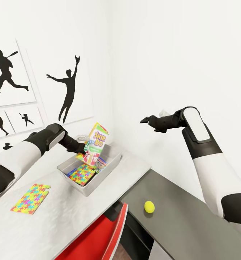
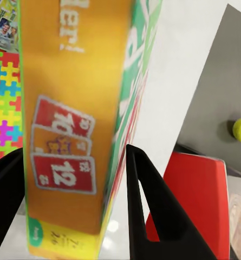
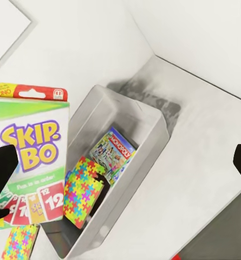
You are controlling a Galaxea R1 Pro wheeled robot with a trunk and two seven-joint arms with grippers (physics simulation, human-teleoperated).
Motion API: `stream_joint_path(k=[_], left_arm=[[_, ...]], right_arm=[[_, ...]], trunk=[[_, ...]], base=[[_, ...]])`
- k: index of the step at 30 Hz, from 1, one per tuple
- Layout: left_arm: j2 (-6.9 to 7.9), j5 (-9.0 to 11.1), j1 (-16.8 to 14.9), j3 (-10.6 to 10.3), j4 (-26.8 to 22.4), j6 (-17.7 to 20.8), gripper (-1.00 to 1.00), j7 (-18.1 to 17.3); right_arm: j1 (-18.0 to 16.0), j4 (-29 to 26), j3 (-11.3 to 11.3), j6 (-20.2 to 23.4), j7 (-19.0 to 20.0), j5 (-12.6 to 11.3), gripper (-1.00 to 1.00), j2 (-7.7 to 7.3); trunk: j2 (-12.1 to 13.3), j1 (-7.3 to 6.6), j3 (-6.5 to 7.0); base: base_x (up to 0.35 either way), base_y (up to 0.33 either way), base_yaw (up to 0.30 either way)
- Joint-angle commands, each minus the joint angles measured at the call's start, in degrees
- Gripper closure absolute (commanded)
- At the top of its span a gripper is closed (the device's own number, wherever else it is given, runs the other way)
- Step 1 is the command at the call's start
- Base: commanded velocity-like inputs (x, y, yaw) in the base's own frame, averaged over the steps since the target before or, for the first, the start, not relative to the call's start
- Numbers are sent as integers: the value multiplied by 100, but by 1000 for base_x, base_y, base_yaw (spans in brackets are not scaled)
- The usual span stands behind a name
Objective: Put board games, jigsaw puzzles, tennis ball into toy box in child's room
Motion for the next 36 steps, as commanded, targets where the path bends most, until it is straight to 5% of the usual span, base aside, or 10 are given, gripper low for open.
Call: stream_joint_path(k=[1,4,8,11,19,24,36], left_arm=[[4,-32,-8,-32,-6,1,100,-61],[4,-34,-8,-153,-6,-5,100,-81],[3,-63,-8,-789,8,-467,100,-222],[4,-96,-8,-1131,71,-721,100,-778],[44,-612,-8,-1196,325,-1174,100,-1218],[37,-665,-8,-1215,652,-1590,100,-1657],[48,-676,-8,-1219,688,-1664,100,-1707]], right_arm=[[-7,-4,13,1,-60,-55,-100,-5],[-6,-4,13,1,-60,-52,-100,-5],[-6,-5,13,1,-60,-53,-100,-5],[-6,0,13,1,-60,-48,-100,-6],[-1,-3,21,1,-60,-45,-100,-5],[3,2,22,1,-60,-45,-100,-5],[81,4,13,1,-53,-45,-100,-7]], trunk=[[-11,3,-12],[-11,3,-12],[-11,3,-12],[-11,3,-12],[-11,3,-12],[-11,3,-12],[-11,3,-12]], base=[[0,0,0],[0,0,0],[0,0,0],[0,0,0],[0,0,0],[0,0,0],[0,0,0]])
